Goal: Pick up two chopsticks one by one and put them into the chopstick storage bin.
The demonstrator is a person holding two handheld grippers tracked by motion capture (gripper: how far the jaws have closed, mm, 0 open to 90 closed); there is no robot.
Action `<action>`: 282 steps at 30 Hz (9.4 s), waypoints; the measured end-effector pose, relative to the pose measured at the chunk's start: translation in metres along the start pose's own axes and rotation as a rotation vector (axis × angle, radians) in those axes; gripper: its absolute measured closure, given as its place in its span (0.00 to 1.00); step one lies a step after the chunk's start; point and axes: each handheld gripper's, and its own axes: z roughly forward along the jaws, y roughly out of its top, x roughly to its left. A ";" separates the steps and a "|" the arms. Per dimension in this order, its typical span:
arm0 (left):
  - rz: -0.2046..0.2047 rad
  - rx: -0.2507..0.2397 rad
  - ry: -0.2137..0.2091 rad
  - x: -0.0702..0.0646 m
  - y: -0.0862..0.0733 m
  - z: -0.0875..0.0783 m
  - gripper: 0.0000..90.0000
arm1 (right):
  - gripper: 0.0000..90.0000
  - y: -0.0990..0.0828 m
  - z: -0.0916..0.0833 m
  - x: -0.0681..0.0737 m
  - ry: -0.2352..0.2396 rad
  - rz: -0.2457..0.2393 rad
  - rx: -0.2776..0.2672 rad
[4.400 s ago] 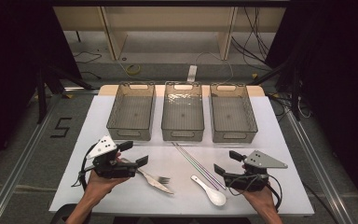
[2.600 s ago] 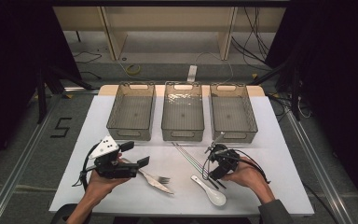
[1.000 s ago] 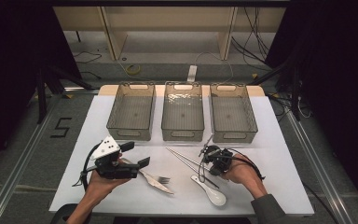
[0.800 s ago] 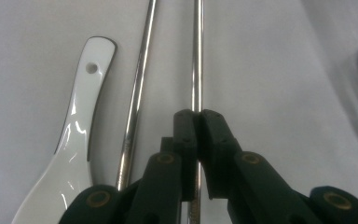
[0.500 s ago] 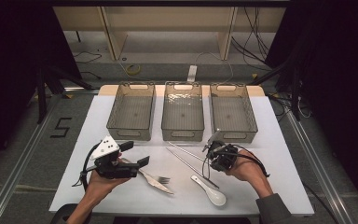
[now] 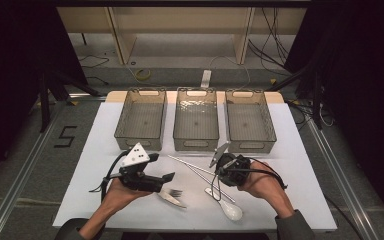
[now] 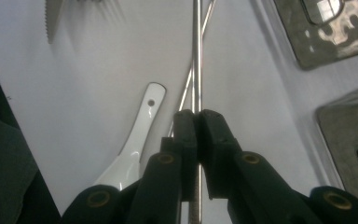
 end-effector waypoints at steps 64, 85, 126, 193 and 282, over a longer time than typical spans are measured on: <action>0.367 0.412 -0.133 -0.019 0.018 0.047 0.95 | 0.43 -0.010 -0.036 -0.016 0.029 0.225 -0.392; 0.098 0.313 0.001 0.040 0.026 0.015 0.95 | 0.31 -0.028 -0.002 -0.027 0.007 0.327 -0.250; -0.140 0.199 0.305 0.166 0.077 0.016 0.95 | 0.32 -0.031 0.034 -0.017 0.012 0.271 -0.040; -0.243 0.131 0.233 0.135 0.049 0.021 0.27 | 0.33 -0.031 0.036 -0.020 0.037 0.265 -0.019; -0.083 0.019 0.054 0.023 -0.008 -0.005 0.18 | 0.95 -0.014 0.045 -0.017 0.093 0.141 0.088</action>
